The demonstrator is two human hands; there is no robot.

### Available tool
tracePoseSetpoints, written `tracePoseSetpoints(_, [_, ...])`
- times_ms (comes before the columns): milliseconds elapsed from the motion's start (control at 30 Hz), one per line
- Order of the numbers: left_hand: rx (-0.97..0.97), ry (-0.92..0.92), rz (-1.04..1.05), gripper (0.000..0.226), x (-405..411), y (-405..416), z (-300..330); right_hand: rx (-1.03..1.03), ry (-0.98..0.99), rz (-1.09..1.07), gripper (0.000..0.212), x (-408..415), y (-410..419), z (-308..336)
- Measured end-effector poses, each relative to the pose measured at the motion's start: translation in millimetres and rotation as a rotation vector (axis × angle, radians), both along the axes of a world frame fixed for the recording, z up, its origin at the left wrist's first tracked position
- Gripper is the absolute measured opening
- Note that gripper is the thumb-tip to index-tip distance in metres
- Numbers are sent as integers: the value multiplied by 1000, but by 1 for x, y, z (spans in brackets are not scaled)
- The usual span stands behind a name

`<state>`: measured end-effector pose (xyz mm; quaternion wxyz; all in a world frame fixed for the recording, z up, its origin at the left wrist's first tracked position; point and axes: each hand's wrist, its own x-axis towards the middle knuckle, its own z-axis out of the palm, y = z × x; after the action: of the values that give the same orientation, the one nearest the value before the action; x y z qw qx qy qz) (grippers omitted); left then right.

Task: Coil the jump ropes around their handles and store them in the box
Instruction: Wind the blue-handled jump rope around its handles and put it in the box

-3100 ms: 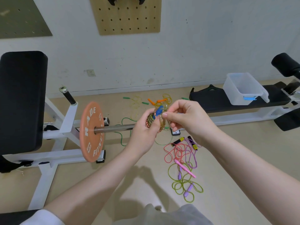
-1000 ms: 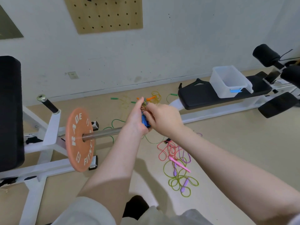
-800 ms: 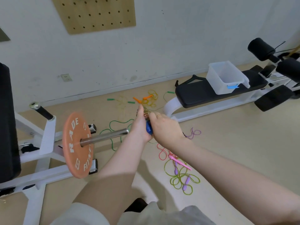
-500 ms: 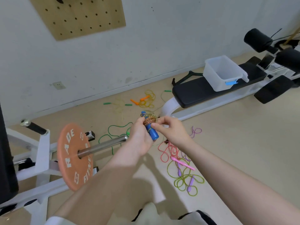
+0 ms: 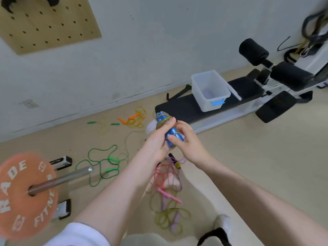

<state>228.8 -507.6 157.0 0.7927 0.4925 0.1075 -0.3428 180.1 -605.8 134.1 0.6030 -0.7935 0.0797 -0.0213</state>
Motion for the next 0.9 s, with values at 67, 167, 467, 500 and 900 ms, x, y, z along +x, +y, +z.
tracePoseSetpoints(67, [-32, -10, 28, 11, -3, -57, 0, 71, 42, 3, 19, -3, -59, 7])
tracePoseSetpoints(167, [-52, -35, 21, 42, -4, -132, 8, 188, 164, 48, 24, -3, -143, 19])
tracePoseSetpoints(467, [250, -99, -44, 36, 60, -263, -18, 269, 376, 6, 21, 59, -281, 12])
tracePoseSetpoints(500, [242, -64, -24, 38, 72, -273, -25, 263, 400, -3, 13, 72, -292, 8])
tracePoseSetpoints(900, [465, 131, -33, 25, 264, -360, -87, 189, 885, -260, 40, 285, -433, -68])
